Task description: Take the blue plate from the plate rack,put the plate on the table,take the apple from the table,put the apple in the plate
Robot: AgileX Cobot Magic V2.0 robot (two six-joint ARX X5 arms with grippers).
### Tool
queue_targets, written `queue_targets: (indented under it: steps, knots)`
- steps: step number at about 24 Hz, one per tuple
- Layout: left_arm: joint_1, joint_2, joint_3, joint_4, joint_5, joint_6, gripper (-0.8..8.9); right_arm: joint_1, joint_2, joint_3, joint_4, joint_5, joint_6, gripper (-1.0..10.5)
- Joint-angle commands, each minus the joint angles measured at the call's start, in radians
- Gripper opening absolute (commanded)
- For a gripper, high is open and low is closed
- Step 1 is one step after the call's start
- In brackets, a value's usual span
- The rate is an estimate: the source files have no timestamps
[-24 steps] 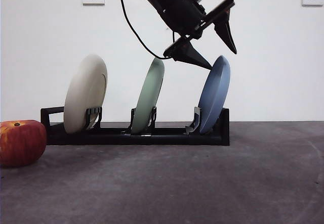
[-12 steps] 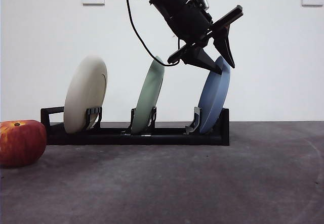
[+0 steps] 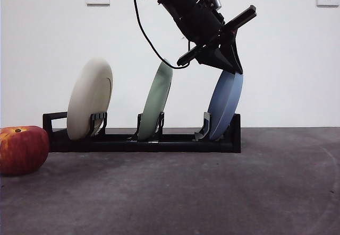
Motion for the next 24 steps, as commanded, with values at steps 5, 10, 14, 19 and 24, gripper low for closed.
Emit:
queue_targets:
  steps: [5, 10, 14, 19, 24]
  knots:
    - [-0.002, 0.016, -0.001, 0.002, 0.004, 0.008, 0.23, 0.0, -0.001, 0.003, -0.002, 0.0, -0.003, 0.0]
    - [0.002, 0.008, -0.001, 0.002, 0.012, 0.036, -0.08, 0.0, -0.001, 0.003, -0.002, 0.0, -0.004, 0.0]
    - [0.002, -0.015, -0.001, 0.01, 0.011, 0.047, -0.08, 0.0, -0.001, 0.003, -0.001, 0.0, -0.004, 0.0]
    - [0.002, -0.074, -0.001, 0.027, 0.011, 0.072, -0.08, 0.0, -0.001, 0.003, -0.001, 0.0, -0.004, 0.0]
    - [0.002, -0.172, -0.001, 0.062, 0.02, 0.087, -0.08, 0.0, -0.001, 0.003, -0.001, 0.0, -0.004, 0.0]
